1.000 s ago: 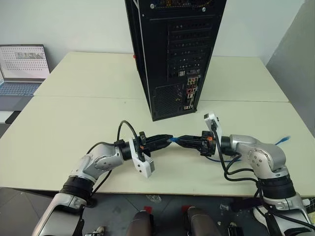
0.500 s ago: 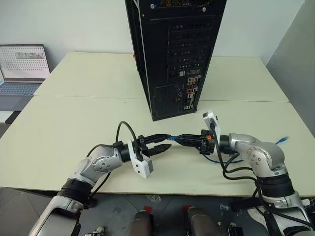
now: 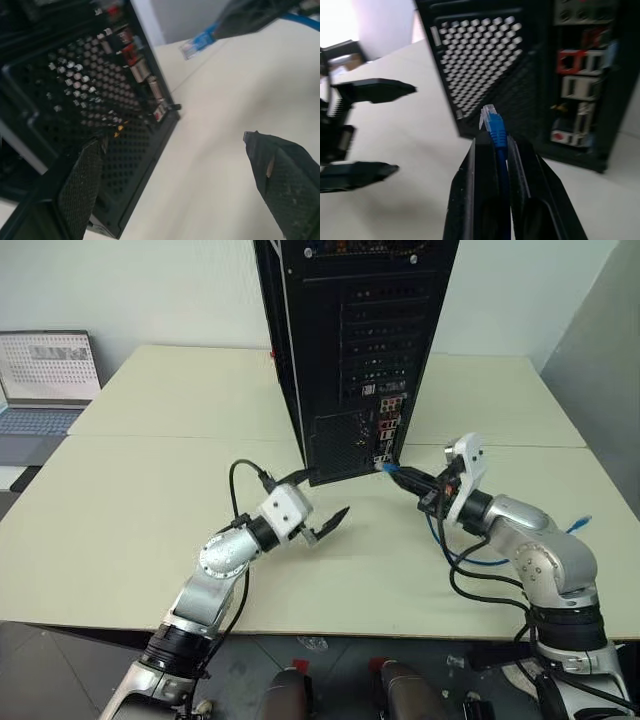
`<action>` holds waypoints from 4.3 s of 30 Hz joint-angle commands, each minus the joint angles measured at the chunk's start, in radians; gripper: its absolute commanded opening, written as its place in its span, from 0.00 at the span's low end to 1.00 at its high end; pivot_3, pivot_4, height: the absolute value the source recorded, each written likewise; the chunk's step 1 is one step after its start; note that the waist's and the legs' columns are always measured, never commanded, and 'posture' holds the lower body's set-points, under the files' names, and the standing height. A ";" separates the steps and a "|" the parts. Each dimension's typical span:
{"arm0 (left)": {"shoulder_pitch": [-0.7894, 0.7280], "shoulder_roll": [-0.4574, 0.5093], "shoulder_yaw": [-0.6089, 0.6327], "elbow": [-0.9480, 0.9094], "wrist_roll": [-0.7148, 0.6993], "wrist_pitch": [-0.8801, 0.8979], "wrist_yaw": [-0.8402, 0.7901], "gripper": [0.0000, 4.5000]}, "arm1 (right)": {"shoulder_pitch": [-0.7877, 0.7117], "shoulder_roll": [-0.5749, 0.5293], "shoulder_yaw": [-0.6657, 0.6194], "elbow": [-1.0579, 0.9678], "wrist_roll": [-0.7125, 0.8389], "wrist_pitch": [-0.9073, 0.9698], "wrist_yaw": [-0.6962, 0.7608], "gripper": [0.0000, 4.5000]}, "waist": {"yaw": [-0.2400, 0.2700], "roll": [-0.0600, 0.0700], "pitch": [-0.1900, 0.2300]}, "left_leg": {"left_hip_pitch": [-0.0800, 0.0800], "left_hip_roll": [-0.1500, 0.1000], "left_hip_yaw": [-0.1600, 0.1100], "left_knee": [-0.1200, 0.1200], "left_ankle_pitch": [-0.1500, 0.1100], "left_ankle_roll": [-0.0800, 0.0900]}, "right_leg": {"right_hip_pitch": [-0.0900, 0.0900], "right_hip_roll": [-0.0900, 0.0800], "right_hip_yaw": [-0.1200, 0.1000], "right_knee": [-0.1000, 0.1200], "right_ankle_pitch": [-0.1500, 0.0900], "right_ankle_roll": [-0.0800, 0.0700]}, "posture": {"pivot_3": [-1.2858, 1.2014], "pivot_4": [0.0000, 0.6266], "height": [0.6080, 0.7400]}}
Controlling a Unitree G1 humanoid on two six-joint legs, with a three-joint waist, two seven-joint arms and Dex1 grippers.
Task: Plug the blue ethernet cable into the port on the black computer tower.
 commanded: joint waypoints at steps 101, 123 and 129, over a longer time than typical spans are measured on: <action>-0.081 -0.128 0.051 -0.223 0.024 0.376 0.092 1.00 | -0.151 0.337 0.063 0.180 -0.347 -0.196 -0.438 0.00 | 0.000 0.000 0.000 | 0.000 0.000 0.001 -0.001 0.000 -0.001 | -0.001 0.000 0.001 -0.001 0.000 0.000 | 0.52 0.24 1.00; -0.084 -0.136 0.049 -0.228 0.021 0.382 0.090 1.00 | -0.180 0.367 0.083 0.221 -0.373 -0.215 -0.475 0.00 | 0.001 0.000 0.000 | 0.000 0.000 0.001 -0.002 0.000 -0.001 | -0.001 0.000 0.001 -0.001 0.000 0.000 | 0.52 0.24 1.00; -0.082 -0.137 0.050 -0.234 0.020 0.385 0.090 1.00 | -0.209 0.388 0.106 0.271 -0.399 -0.247 -0.488 0.00 | -0.002 0.000 0.000 | 0.000 0.000 0.001 -0.002 0.000 -0.001 | -0.002 0.000 0.002 -0.001 0.000 0.000 | 0.52 0.24 1.00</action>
